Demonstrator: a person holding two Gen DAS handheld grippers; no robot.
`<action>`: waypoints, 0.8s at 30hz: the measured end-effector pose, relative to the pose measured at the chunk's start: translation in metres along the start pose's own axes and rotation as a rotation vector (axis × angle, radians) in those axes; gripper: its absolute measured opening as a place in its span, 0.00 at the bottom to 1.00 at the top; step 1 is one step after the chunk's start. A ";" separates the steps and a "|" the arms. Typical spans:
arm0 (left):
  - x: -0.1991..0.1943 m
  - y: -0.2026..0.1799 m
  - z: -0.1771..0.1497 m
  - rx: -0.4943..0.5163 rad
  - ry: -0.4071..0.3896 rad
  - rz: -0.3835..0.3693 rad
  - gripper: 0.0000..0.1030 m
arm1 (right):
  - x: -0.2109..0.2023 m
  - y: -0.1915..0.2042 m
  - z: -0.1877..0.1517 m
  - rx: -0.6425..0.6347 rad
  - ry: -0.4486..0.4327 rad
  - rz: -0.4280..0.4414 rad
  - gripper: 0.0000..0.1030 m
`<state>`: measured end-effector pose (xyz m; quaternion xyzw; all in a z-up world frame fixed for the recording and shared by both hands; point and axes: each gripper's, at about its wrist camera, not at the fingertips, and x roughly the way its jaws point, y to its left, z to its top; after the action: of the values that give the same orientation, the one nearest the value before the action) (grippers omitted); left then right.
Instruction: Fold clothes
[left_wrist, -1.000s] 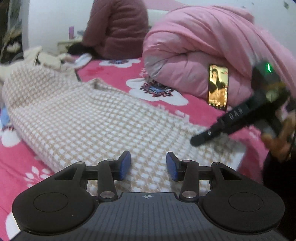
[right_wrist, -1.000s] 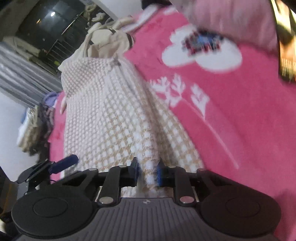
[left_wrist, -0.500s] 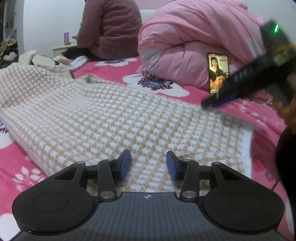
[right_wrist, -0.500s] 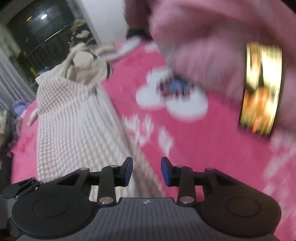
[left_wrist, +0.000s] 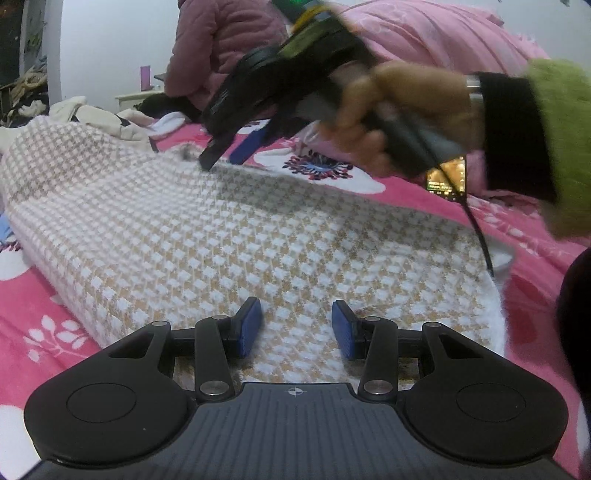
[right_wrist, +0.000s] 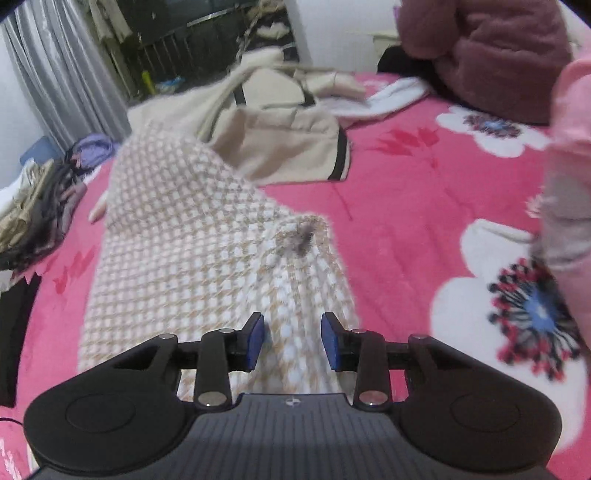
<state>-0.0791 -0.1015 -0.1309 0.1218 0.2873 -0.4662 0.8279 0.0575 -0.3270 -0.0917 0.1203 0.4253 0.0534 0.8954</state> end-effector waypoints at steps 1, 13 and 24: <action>0.000 0.001 -0.001 -0.002 -0.003 -0.005 0.41 | 0.008 -0.001 0.001 -0.002 0.018 0.016 0.38; -0.017 0.024 0.025 -0.096 -0.045 -0.100 0.42 | 0.001 -0.027 -0.005 0.049 -0.111 0.110 0.10; 0.016 0.008 0.014 0.023 0.001 -0.052 0.42 | 0.017 -0.033 0.010 0.029 -0.149 0.036 0.50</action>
<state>-0.0609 -0.1146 -0.1298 0.1242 0.2854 -0.4907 0.8139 0.0755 -0.3572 -0.1075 0.1444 0.3559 0.0543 0.9217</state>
